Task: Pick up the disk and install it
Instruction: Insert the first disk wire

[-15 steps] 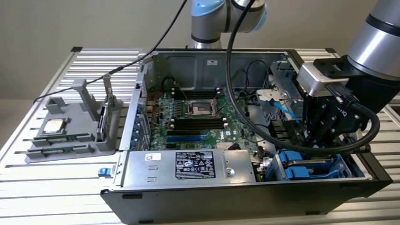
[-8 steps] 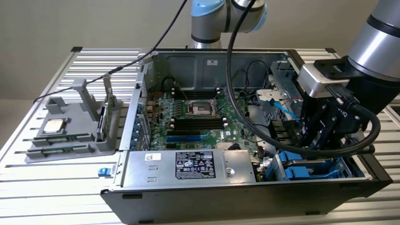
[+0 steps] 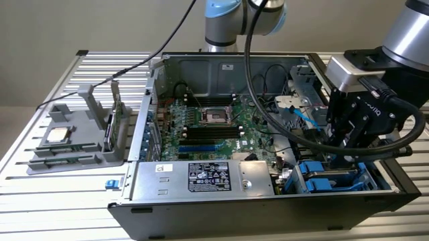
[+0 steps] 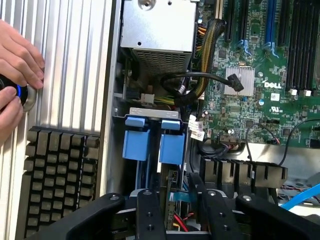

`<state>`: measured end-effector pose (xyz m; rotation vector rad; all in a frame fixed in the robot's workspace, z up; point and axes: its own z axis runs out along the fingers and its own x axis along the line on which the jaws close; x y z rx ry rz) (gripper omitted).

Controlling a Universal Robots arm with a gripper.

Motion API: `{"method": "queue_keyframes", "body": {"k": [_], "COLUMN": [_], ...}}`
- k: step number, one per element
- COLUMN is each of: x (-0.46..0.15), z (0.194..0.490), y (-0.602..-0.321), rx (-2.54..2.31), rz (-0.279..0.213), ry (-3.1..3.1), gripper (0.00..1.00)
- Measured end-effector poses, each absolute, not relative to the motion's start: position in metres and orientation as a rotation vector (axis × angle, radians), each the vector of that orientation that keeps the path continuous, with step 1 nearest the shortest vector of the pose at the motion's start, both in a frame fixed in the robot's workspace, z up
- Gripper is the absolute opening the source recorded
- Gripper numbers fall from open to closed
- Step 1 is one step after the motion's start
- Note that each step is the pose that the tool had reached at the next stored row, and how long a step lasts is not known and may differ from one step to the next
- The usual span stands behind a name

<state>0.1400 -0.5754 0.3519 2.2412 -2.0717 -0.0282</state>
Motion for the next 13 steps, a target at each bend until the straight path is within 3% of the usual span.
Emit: {"method": "queue_keyframes", "body": {"k": [9,12,13], "x": [0.148,0.152,0.154], "z": [0.372,0.375,0.375], "y": [-0.575,-0.575,-0.575], "rx": [2.246,2.250,2.251], "rz": [-0.037,-0.045,-0.047], "ry": [-2.075,-2.079,-2.080], "gripper": [0.37,0.22,0.22]}}
